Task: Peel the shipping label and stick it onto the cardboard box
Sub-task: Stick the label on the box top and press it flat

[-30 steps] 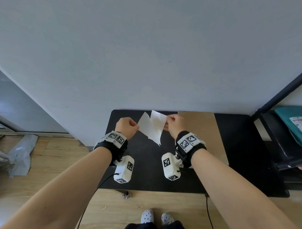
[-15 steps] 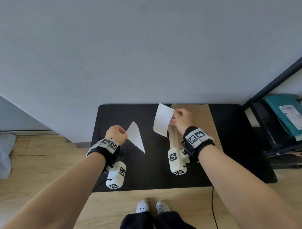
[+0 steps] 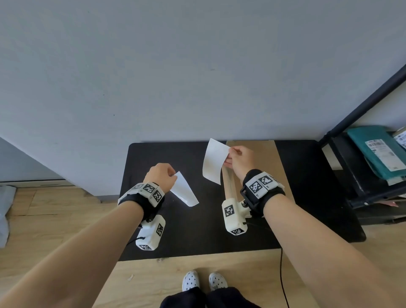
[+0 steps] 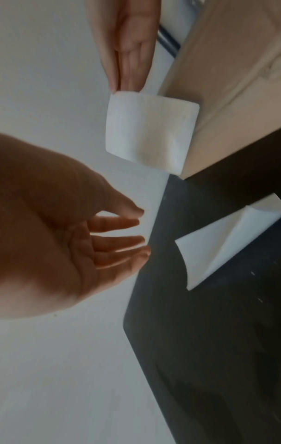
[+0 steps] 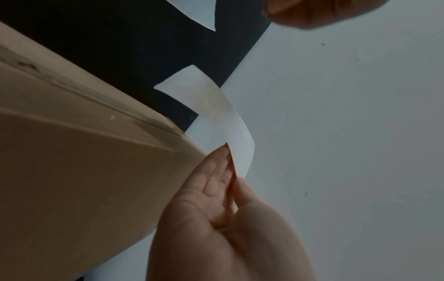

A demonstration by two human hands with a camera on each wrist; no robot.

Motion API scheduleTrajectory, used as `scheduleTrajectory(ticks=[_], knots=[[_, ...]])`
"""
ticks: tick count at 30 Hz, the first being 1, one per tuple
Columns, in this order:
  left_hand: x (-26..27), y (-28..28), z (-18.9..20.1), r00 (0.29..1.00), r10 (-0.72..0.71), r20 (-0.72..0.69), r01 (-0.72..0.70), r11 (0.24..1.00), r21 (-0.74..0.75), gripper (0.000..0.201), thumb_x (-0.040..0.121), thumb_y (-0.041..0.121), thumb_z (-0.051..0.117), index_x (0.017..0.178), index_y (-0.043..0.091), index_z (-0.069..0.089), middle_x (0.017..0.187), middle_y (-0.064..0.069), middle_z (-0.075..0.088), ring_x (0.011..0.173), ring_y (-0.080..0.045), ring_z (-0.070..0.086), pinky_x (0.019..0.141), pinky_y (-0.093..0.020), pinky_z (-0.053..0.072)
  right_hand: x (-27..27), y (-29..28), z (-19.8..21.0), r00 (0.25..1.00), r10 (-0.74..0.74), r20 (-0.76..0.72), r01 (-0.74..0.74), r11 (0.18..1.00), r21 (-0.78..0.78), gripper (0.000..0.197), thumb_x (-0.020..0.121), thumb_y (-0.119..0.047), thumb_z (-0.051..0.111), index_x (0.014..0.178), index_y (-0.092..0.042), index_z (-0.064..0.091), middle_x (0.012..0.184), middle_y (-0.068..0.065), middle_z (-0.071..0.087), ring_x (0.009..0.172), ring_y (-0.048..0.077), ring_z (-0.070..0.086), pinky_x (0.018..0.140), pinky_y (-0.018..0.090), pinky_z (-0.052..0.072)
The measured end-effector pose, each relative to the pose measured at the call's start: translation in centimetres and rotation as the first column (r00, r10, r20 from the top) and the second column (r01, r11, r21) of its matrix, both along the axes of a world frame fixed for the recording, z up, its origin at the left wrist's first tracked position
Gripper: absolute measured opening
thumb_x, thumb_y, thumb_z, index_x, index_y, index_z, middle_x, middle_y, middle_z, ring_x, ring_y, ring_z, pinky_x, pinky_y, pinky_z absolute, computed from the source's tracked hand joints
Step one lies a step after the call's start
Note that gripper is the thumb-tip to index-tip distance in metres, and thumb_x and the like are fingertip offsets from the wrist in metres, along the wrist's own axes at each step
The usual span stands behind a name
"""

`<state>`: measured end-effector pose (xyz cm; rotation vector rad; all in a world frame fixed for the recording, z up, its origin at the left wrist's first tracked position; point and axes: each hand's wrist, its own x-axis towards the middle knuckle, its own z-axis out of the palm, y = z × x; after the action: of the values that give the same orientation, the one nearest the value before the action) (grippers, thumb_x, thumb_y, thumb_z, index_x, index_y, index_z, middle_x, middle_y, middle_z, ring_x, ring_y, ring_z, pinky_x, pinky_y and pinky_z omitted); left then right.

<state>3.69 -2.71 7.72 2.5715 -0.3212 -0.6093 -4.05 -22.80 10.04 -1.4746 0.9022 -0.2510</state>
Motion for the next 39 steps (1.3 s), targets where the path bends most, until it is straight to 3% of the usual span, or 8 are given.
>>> scheduleTrajectory(ticks=[4,10,15,21,23,27,35,39], knots=[[-1.2,-3.1,3.4,0.993,-0.071,0.096,0.086,0.983,-0.159,0.022,0.083,0.031,0.068,0.099,0.017,0.069,0.104,0.001,0.072,0.101,-0.020,0.066,0.085,-0.031,0.051,0.0,0.9,1.7,0.997,-0.013,0.070,0.008,0.998,0.068,0.020,0.097,-0.005,0.041,0.112,0.002,0.052,0.103,0.021,0.059,0.087,0.030,0.063,0.057,0.021,0.057],[-3.4,-6.9,6.9,0.968,-0.135,0.212,0.169,0.974,-0.151,0.063,0.071,0.053,0.074,0.118,0.014,0.057,0.119,-0.003,0.062,0.109,-0.022,0.060,0.085,-0.031,0.047,-0.8,1.7,4.1,0.992,0.001,0.126,-0.014,0.994,0.105,0.023,0.098,-0.009,0.041,0.117,0.001,0.049,0.098,0.020,0.061,0.073,0.026,0.066,0.056,0.028,0.058],[-4.1,-7.4,7.9,0.937,-0.169,0.307,0.207,0.974,-0.095,0.045,0.078,0.036,0.071,0.115,0.015,0.056,0.121,-0.004,0.060,0.111,-0.022,0.056,0.083,-0.032,0.046,-1.7,1.4,5.1,0.988,-0.013,0.156,-0.005,0.994,0.112,0.025,0.098,-0.009,0.039,0.118,0.003,0.048,0.085,0.017,0.063,0.067,0.025,0.066,0.058,0.030,0.058],[-4.5,-7.7,8.4,0.918,-0.160,0.364,0.214,0.970,-0.113,0.021,0.087,0.024,0.059,0.103,0.012,0.065,0.115,-0.007,0.062,0.106,-0.023,0.059,0.081,-0.037,0.052,-2.8,0.9,5.9,0.980,-0.004,0.201,-0.016,0.995,0.102,0.018,0.099,-0.009,0.037,0.106,0.002,0.050,0.106,0.033,0.065,0.067,0.024,0.067,0.066,0.031,0.058],[-4.3,-8.0,8.8,0.929,-0.123,0.350,0.184,0.972,-0.147,0.019,0.089,0.020,0.056,0.099,0.010,0.068,0.112,-0.009,0.065,0.104,-0.025,0.061,0.082,-0.037,0.053,-3.1,0.6,6.1,0.975,-0.016,0.219,-0.011,0.992,0.125,0.015,0.100,-0.011,0.038,0.096,-0.001,0.050,0.104,0.032,0.066,0.068,0.024,0.067,0.066,0.031,0.058],[-3.5,-8.8,9.3,0.971,-0.059,0.233,0.120,0.960,-0.255,0.017,0.090,0.017,0.057,0.098,0.008,0.069,0.105,-0.009,0.071,0.096,-0.026,0.066,0.070,-0.030,0.048,-3.6,-1.2,6.4,0.979,-0.033,0.203,0.016,0.996,0.088,0.023,0.099,-0.020,0.044,0.104,0.001,0.053,0.084,0.014,0.068,0.070,0.021,0.067,0.069,0.029,0.057],[-3.5,-11.4,8.7,0.996,-0.068,0.063,0.089,0.889,-0.449,0.014,0.087,0.013,0.067,0.092,0.001,0.072,0.087,-0.008,0.068,0.082,-0.018,0.060,0.077,-0.030,0.050,-5.6,-6.4,4.7,1.000,0.018,-0.025,-0.022,0.986,-0.168,0.027,0.083,-0.028,0.068,0.103,-0.010,0.064,0.105,0.008,0.068,0.100,0.024,0.064,0.095,0.044,0.052],[-4.7,-13.1,8.2,0.997,-0.065,-0.053,0.030,0.866,-0.500,0.014,0.088,0.010,0.066,0.095,-0.002,0.071,0.076,-0.001,0.065,0.072,-0.016,0.060,0.079,-0.030,0.055,-6.6,-8.4,4.1,0.990,0.134,-0.039,-0.137,0.984,-0.115,0.027,0.085,-0.012,0.067,0.109,0.001,0.065,0.109,0.018,0.068,0.089,0.021,0.061,0.078,0.029,0.054]])
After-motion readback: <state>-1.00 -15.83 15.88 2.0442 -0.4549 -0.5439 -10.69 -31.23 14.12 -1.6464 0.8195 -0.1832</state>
